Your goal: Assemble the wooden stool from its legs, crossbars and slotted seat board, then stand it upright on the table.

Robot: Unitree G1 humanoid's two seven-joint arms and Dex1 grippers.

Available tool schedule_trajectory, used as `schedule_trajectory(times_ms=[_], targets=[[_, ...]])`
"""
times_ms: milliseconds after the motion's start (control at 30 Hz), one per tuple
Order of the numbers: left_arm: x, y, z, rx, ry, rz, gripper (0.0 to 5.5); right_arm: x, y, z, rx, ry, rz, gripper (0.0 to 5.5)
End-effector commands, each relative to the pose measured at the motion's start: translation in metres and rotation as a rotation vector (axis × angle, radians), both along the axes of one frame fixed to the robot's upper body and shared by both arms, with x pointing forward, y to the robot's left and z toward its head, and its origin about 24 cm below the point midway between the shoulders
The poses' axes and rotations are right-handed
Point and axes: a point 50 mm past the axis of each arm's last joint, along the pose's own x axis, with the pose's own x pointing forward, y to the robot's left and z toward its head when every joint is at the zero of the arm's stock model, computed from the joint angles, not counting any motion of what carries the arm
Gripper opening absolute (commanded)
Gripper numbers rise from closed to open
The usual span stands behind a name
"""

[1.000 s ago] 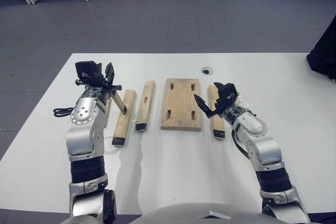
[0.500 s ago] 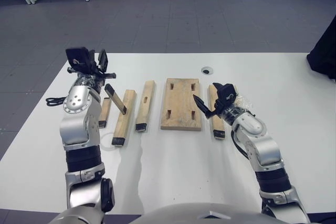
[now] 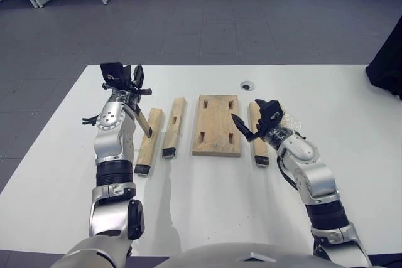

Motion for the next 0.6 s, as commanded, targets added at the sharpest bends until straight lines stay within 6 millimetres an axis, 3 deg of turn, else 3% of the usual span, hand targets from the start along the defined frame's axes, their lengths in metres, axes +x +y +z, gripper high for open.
schedule_trajectory(times_ms=[33, 167, 233, 400, 500, 600], targets=[[-0.009, 0.009, -0.025, -0.017, 0.122, 0.027, 1.55, 0.003, -0.003, 0.004, -0.004, -0.010, -0.011, 4.65], [-0.006, 0.011, 0.013, -0.002, 0.000, 0.043, 1.55, 0.001, 0.000, 0.002, 0.004, -0.002, -0.007, 4.65], [-0.009, 0.007, 0.044, 0.013, -0.106, 0.018, 1.55, 0.000, 0.001, 0.002, 0.007, 0.000, -0.007, 4.65], [-0.036, -0.009, 0.105, 0.009, -0.328, -0.084, 1.55, -0.003, -0.001, 0.000, 0.009, 0.003, -0.018, 4.65], [-0.066, -0.023, 0.089, -0.034, -0.322, -0.105, 1.55, -0.007, -0.005, -0.001, 0.009, 0.007, -0.040, 4.65], [-0.102, -0.045, 0.048, 0.019, -0.212, -0.201, 1.95, -0.011, -0.009, -0.003, 0.006, 0.014, -0.062, 4.65]])
